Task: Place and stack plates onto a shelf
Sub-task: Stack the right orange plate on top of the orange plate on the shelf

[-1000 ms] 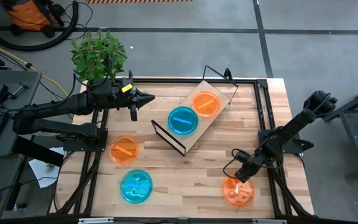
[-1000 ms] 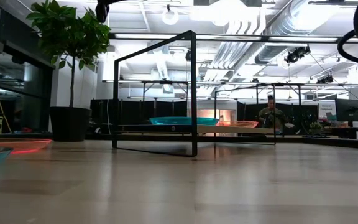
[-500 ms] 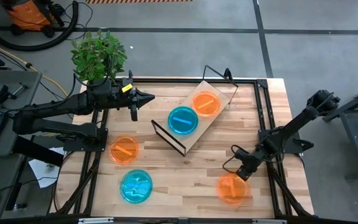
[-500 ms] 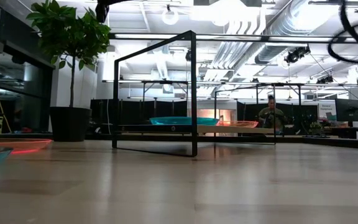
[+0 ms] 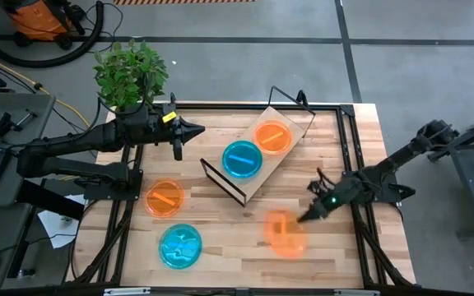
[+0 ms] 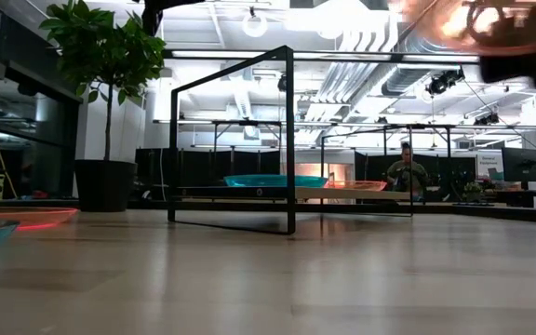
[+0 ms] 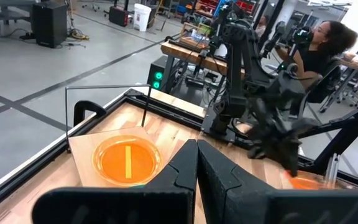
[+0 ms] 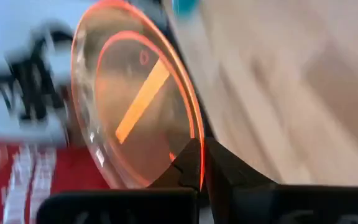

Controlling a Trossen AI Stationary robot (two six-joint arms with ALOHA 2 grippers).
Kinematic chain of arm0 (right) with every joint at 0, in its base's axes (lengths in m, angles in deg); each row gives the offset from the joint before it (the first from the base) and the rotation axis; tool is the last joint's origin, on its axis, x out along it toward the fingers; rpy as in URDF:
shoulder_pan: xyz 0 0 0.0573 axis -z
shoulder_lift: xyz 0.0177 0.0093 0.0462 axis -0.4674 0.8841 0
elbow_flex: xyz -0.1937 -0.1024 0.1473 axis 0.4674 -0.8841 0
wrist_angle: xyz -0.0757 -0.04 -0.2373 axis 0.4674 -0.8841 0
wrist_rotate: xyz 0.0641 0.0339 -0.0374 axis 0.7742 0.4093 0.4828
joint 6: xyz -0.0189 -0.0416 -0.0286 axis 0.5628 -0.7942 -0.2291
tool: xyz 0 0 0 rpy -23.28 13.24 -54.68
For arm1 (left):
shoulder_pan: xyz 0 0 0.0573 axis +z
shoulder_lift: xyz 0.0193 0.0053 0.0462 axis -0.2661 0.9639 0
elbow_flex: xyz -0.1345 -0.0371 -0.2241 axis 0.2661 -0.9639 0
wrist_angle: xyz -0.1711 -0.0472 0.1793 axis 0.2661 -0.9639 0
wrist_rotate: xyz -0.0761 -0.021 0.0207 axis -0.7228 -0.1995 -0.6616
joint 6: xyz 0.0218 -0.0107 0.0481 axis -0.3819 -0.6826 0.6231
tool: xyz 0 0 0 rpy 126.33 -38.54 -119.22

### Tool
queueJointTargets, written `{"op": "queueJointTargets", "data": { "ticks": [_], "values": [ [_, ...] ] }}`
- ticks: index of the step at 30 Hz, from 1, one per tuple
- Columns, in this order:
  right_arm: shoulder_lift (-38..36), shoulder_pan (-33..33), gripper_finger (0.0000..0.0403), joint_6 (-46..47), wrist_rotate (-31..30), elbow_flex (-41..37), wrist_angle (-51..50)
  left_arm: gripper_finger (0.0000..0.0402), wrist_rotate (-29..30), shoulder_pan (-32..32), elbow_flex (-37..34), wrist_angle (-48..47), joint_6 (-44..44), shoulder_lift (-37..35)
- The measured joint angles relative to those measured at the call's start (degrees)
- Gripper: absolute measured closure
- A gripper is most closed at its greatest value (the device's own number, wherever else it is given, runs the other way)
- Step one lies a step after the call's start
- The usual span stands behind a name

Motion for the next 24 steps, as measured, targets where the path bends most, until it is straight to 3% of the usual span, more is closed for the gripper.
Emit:
{"op": "queueJointTargets", "data": {
  "ticks": [7,13,16,24],
  "values": [
    [-2.4,11.0,0.0403,1.0,-25.9,2.8,-6.0,0.0401,0.2,0.0,0.0,0.1,0.1,0.0],
    [0.7,22.4,0.0403,7.0,-41.6,7.1,-17.2,0.0401,0.3,0.0,0.0,0.2,0.1,0.0],
    [4.2,27.8,0.0403,9.3,-43.5,8.9,-19.7,0.0401,0.4,0.0,0.0,0.2,0.1,0.0],
    [14.9,36.0,0.0403,9.2,-39.7,14.5,-22.8,0.0401,0.4,0.0,0.0,0.2,0.0,0.0]
  ]
}}
